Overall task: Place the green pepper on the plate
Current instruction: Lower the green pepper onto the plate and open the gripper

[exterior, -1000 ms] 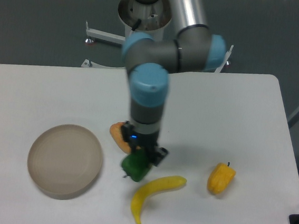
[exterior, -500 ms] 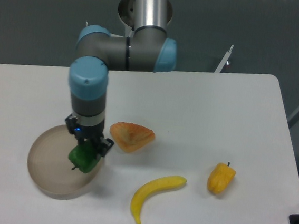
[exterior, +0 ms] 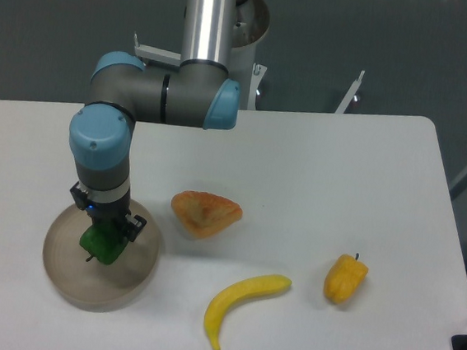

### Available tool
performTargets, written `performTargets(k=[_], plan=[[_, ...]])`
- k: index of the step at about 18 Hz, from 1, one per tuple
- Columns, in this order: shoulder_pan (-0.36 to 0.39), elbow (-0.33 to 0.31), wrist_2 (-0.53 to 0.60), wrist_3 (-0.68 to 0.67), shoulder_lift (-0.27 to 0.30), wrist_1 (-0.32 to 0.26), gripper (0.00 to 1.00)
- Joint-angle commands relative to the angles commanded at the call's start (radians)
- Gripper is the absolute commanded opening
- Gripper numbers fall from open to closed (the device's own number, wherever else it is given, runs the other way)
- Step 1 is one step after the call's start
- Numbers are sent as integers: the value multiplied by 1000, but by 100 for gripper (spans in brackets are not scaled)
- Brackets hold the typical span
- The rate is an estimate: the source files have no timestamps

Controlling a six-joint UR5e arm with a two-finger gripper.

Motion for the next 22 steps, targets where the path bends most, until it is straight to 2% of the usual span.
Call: performTargets(k=[4, 22], plan=[[-2, -14, -3, 94, -3, 12, 38], [-2, -28, -18, 92, -15, 11, 40]])
